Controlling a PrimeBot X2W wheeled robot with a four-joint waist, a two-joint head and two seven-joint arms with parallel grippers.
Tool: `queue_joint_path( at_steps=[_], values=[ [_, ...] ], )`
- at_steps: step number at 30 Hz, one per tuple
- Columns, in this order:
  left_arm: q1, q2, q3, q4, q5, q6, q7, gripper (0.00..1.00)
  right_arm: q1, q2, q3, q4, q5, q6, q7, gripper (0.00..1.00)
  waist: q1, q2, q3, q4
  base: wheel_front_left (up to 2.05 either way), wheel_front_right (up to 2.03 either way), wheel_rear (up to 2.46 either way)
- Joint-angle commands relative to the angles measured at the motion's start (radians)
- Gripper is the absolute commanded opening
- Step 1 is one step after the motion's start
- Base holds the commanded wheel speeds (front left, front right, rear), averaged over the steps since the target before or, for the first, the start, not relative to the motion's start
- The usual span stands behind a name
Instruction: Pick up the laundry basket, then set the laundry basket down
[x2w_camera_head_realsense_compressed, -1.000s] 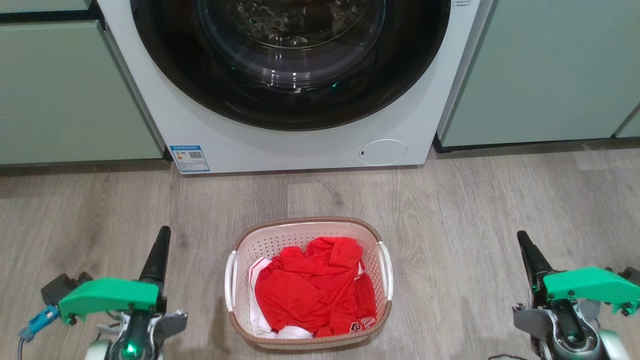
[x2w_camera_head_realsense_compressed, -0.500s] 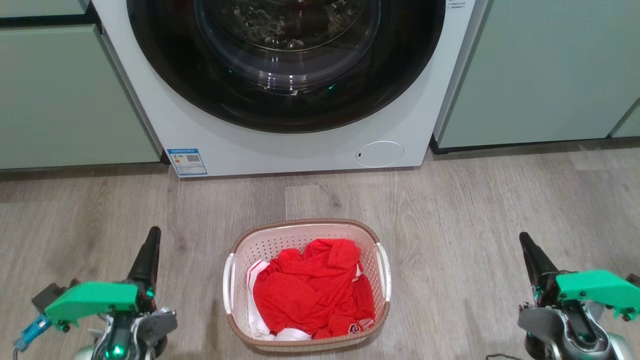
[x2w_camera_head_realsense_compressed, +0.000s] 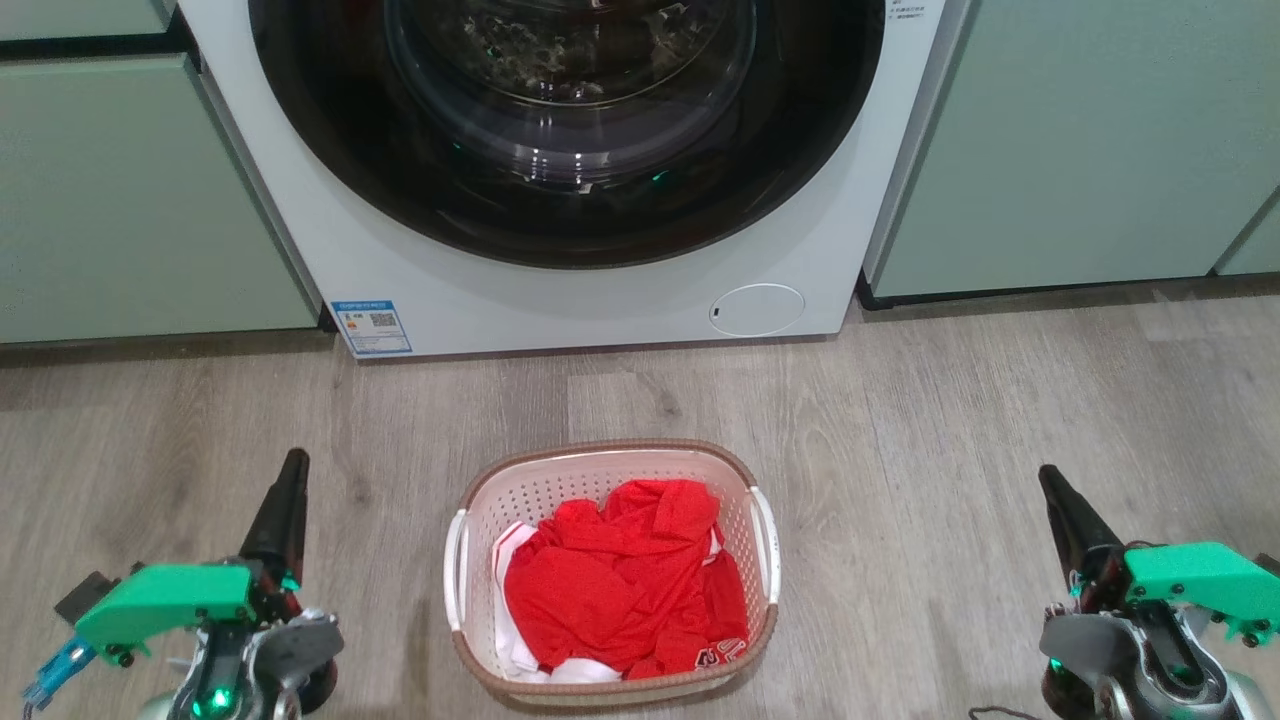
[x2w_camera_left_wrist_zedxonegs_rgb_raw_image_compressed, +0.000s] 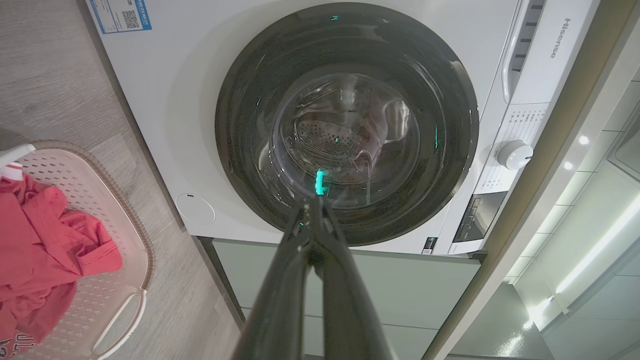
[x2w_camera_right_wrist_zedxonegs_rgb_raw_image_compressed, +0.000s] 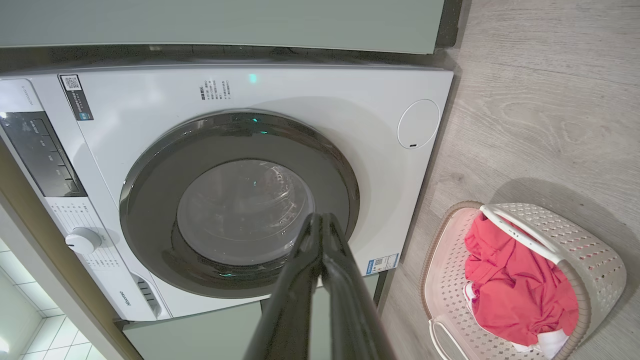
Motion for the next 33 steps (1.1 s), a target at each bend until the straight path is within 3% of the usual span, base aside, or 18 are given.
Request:
queue_joint_path(
  at_steps=[1, 33],
  values=[
    [-0.053, 0.013, 0.037, -0.030, -0.002, -0.007, 0.004, 0.00, -0.050, -0.010, 0.014, -0.031, 0.004, 0.007, 0.009, 0.00, 0.0000, 0.0000, 0.000, 0.000, 0.00, 0.00, 0.00],
    [-0.054, 0.004, 0.049, -0.030, 0.008, -0.007, 0.014, 0.00, -0.051, -0.004, 0.006, -0.031, -0.003, 0.007, 0.016, 0.00, 0.0000, 0.0000, 0.000, 0.000, 0.00, 0.00, 0.00]
  ],
)
